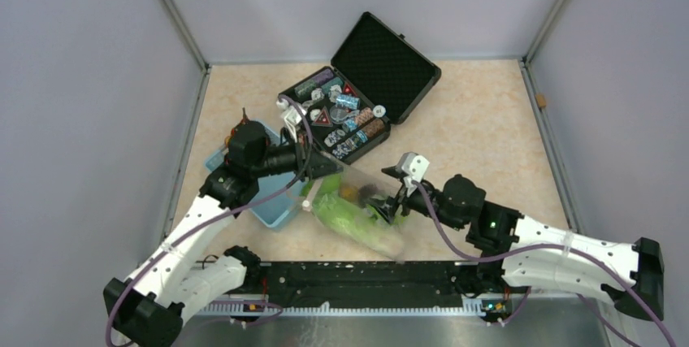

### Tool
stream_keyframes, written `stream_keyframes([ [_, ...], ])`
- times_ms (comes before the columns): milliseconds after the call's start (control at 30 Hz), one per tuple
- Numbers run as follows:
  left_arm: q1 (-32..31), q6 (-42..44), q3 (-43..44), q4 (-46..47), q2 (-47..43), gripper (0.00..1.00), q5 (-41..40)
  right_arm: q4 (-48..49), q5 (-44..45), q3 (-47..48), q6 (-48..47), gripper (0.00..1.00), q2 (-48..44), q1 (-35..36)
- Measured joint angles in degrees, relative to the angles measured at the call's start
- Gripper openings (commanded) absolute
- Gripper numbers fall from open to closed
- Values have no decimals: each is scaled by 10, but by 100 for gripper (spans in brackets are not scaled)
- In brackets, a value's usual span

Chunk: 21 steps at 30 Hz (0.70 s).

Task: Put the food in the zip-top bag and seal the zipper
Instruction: Pick up the zipper food storage bag at the center of the board.

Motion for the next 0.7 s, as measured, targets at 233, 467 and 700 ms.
stream_keyframes([
  [233,-11,-12,194,-63,38,0,-80,-5,39,12,-18,83,-47,0],
  [467,-123,-25,323,-128,113,0,-270,-2,42,25,-43,82,-34,0],
  [700,-202,-87,330,-147,224,0,-393,81,40,-22,-73,83,2,2],
])
